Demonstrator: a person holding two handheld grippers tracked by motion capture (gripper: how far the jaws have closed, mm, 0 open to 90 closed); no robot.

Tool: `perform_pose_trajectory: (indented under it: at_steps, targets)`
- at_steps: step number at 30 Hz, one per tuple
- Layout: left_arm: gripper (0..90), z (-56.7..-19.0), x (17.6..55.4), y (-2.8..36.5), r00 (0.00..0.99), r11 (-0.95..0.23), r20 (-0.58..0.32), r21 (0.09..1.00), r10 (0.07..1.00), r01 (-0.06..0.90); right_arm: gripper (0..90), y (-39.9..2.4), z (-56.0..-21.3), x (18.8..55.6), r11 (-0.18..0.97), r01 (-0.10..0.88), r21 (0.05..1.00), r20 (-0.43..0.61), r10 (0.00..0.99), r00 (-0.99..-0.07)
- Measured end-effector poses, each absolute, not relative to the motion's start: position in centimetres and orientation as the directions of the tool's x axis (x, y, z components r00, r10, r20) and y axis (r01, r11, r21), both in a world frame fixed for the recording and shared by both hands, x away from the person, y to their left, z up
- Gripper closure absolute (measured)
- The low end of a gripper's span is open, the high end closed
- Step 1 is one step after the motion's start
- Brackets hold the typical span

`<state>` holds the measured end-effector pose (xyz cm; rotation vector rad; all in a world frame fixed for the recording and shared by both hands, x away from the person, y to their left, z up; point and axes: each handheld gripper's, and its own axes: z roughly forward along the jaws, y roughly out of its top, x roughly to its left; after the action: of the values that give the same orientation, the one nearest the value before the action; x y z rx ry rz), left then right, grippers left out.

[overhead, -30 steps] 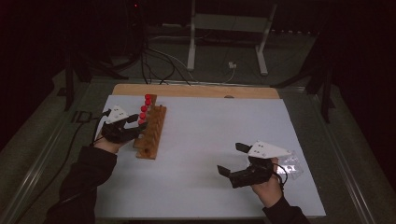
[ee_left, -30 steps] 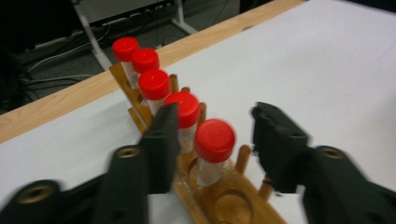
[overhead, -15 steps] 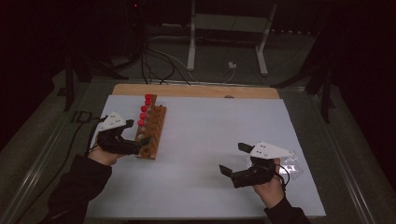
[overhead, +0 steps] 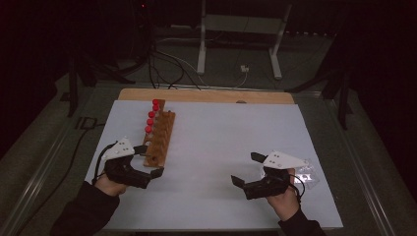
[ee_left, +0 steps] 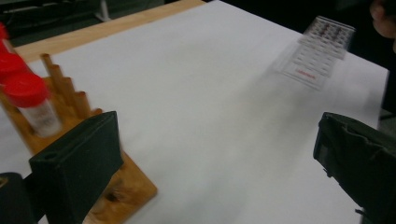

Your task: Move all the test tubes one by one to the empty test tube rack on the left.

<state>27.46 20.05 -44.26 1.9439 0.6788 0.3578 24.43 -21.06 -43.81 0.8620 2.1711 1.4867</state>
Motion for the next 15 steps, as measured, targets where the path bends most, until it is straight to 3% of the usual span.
perform_pose_trajectory:
  at_steps: [15]
  targets:
    - [1.8,-49.0,25.3,19.6,0.833,-0.418,-0.022,0.857,0.552,0.3,0.0,-21.6,-44.4,24.4,0.263,0.284,0.922,0.038,0.669,-0.743]
